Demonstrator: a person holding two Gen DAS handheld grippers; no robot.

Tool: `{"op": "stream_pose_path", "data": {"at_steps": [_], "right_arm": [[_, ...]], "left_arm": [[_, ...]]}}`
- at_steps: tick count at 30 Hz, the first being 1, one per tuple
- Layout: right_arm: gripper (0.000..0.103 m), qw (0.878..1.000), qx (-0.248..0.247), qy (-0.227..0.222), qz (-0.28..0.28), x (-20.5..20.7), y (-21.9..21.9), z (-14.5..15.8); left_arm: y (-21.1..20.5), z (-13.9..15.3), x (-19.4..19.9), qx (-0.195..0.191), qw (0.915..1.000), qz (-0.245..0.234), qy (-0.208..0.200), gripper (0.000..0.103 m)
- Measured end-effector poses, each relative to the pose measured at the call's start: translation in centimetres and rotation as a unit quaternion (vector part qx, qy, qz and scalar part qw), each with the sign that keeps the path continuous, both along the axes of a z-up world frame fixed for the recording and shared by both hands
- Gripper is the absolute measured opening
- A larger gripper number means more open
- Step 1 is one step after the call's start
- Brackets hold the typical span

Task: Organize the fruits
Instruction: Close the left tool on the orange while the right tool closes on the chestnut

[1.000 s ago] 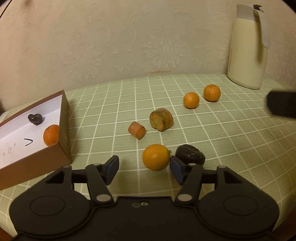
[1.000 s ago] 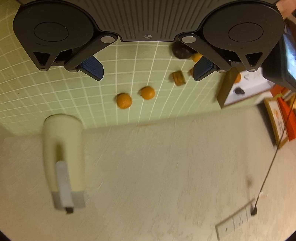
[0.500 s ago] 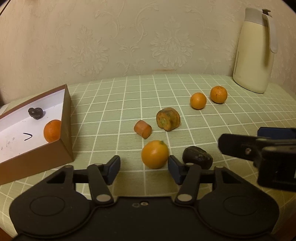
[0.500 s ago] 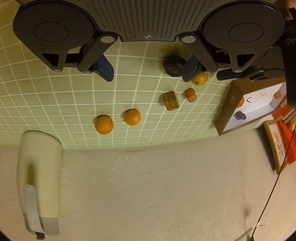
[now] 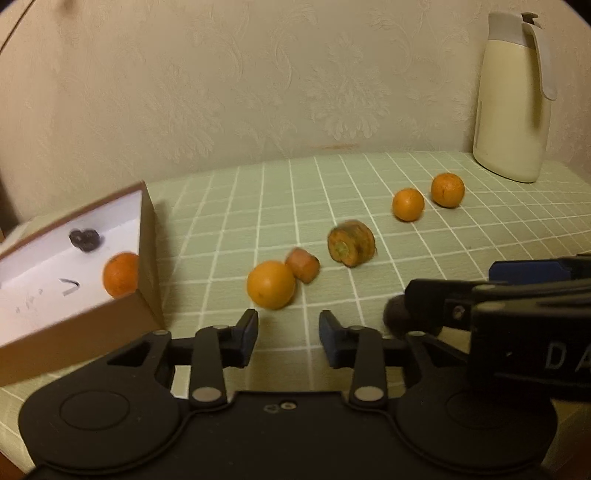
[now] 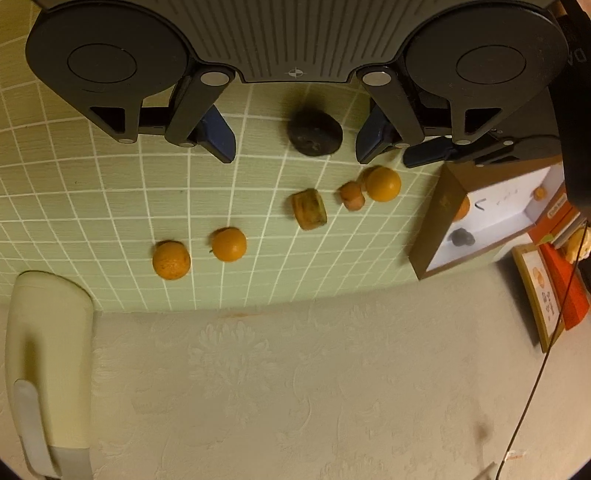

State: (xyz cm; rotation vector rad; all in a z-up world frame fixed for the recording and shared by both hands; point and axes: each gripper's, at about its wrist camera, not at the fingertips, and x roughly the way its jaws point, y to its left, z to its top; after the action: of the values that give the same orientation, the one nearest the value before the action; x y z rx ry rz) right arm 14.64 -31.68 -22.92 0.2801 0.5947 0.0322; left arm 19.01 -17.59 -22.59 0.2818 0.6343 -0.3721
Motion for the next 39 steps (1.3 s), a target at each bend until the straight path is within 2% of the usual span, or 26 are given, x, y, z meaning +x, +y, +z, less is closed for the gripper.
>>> {"op": "stream_pose_path", "data": {"at_steps": [3, 13, 17, 18, 20, 24, 25, 27, 35, 39], "right_arm": [[0.073, 1.000, 0.009, -0.009, -0.009, -0.3, -0.4, 0.4], [0.073, 0.999, 0.021, -0.005, -0.029, -0.6, -1.7, 0.0], [0.073, 1.000, 0.014, -0.001, -0.028, -0.6, -1.6, -0.2], [0.073, 1.000, 0.010, 0.000, -0.028, -0.7, -1.5, -0.3], [0.073, 1.000, 0.005, 0.004, -0.027, -0.6, -1.5, -0.5], [0.071, 1.000, 0.000, 0.009, -0.026, -0.3, -1.1, -0.8], [0.064, 1.000, -0.002, 0.010, -0.023, -0.2, -1.0, -0.9], [0.059, 1.000, -0.003, 0.013, -0.014, 0.1, -0.6, -1.0], [0.058, 1.000, -0.007, 0.018, 0.011, 1.1, 1.5, -1.4], [0.052, 1.000, 0.000, 0.024, 0.020, 1.8, 2.2, -1.5]], "left_arm": [[-0.1, 0.3, 0.4, -0.001, 1.0000, 0.003, -0.005, 0.041], [0.3, -0.2, 2.5, -0.002, 1.0000, 0.004, 0.006, 0.042], [0.1, -0.4, 3.0, -0.005, 1.0000, -0.001, 0.008, 0.036], [0.0, -0.4, 3.1, -0.010, 0.9999, -0.002, 0.010, 0.028], [-0.2, -0.4, 3.2, -0.017, 0.9998, -0.006, 0.013, 0.022], [0.1, -0.5, 3.1, -0.022, 0.9997, 0.004, 0.012, 0.021], [0.3, -0.5, 3.0, -0.023, 0.9996, 0.007, 0.012, 0.021], [0.7, -0.5, 2.9, -0.023, 0.9996, 0.011, 0.013, 0.021], [2.9, -0.6, 1.8, -0.025, 0.9993, 0.023, 0.017, 0.021], [3.9, -0.4, 1.6, -0.031, 0.9989, 0.028, 0.022, 0.021]]}}
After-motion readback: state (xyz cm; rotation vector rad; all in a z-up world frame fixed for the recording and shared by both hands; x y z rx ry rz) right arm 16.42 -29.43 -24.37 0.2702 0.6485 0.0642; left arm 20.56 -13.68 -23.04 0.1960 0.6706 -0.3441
